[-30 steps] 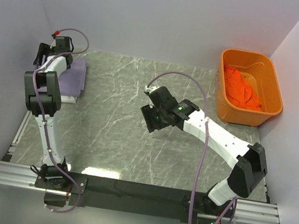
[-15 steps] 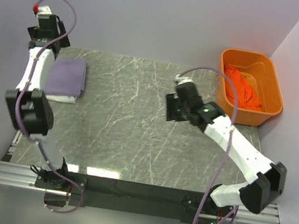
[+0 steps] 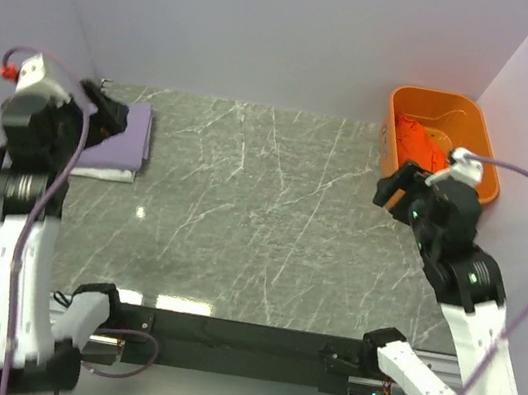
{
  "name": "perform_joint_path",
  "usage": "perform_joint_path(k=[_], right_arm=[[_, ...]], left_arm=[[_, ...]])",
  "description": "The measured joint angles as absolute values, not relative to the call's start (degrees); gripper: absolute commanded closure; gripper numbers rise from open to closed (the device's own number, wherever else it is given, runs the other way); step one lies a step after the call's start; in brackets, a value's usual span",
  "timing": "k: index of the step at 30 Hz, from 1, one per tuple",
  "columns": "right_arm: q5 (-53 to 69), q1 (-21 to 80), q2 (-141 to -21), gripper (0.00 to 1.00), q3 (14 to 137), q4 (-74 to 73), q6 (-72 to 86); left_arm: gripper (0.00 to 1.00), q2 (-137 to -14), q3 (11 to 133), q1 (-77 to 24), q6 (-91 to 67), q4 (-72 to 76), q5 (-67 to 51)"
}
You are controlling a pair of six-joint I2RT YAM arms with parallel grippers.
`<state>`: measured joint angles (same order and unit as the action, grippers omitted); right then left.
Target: Fold and stack the t-shirts
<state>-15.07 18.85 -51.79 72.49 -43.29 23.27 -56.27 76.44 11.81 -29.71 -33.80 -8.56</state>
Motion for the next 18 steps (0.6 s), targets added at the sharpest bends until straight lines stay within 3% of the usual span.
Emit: perform_joint_path(k=[8, 18], right_arm=[[-19.70, 18.74, -38.28, 0.08, 70.35, -42.63, 22.85], [-24.43, 18.74, -27.20, 0.07, 61.76, -38.33, 20.25]], left_arm=[[0.01, -35.03, 77.28, 4.12, -29.65, -44.73, -0.51], [0.00, -33.30, 70.74, 2.74, -29.74, -51.11, 11.90]])
